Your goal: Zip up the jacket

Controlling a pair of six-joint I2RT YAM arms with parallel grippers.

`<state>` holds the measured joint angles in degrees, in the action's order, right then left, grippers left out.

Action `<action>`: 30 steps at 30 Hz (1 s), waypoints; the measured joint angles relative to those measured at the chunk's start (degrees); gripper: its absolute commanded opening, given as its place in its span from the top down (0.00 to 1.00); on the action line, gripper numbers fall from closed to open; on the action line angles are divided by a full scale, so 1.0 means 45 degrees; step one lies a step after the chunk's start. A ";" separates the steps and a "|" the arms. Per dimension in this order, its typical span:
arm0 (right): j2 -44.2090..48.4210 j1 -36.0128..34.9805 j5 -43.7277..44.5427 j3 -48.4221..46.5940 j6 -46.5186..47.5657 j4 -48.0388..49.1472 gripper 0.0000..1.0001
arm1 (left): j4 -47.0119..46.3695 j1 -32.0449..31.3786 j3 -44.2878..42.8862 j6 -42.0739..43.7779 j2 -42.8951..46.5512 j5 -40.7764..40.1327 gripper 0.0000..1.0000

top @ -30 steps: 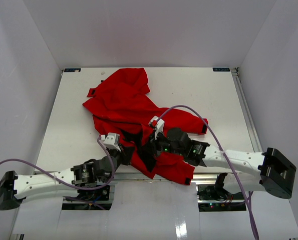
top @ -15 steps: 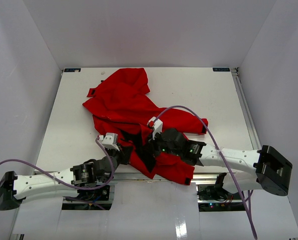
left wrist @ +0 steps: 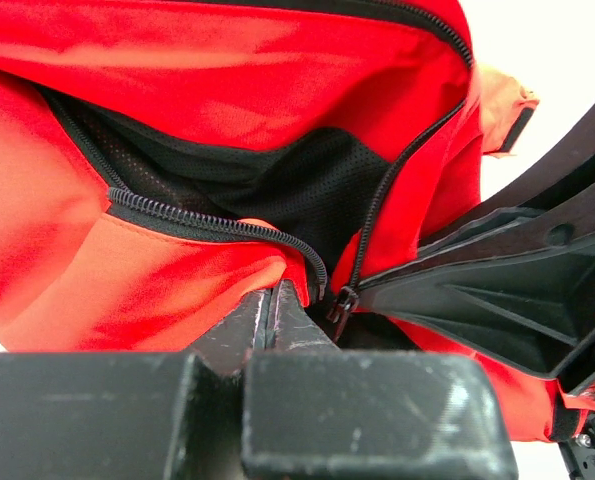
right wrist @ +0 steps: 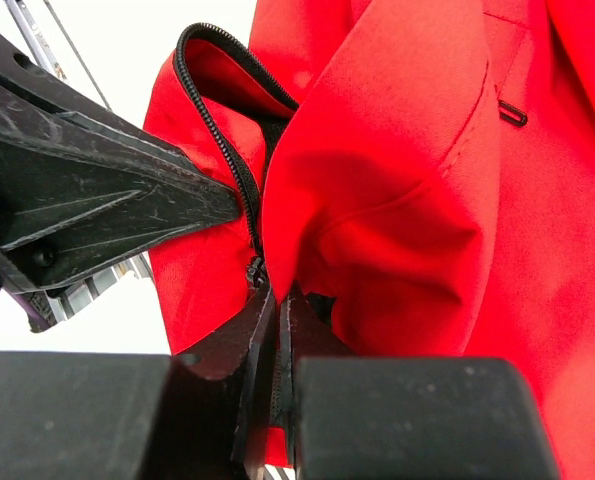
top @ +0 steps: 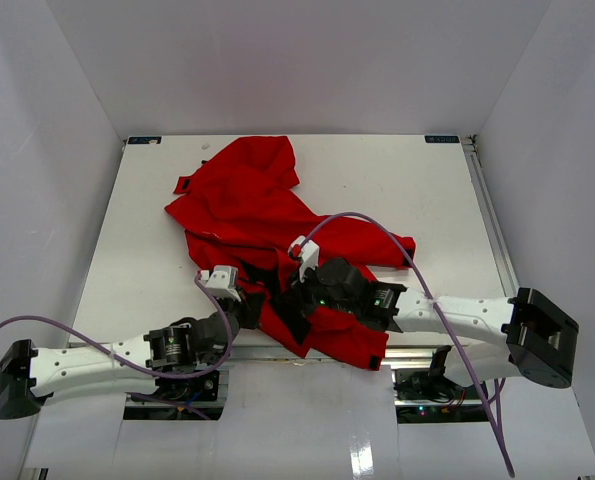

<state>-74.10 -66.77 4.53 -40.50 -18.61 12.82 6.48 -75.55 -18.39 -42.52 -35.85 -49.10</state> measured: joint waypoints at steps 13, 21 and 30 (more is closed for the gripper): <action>-0.0428 -0.0110 0.0065 -0.0225 0.0010 -0.0175 0.92 | -0.0004 0.0000 -0.0254 0.0005 -0.0084 0.0015 1.00; -0.0428 -0.0124 0.0333 -0.0227 0.0004 -0.0183 0.92 | 0.0000 0.0000 -0.0254 0.0005 -0.0397 0.0015 1.00; -0.0428 -0.0181 0.0641 -0.0243 0.0000 -0.0253 0.92 | -0.0007 0.0000 -0.0271 0.0010 -0.0868 0.0019 1.00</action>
<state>-76.03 -67.58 7.41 -41.60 -18.61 11.68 6.45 -75.55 -19.61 -42.48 -39.75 -49.01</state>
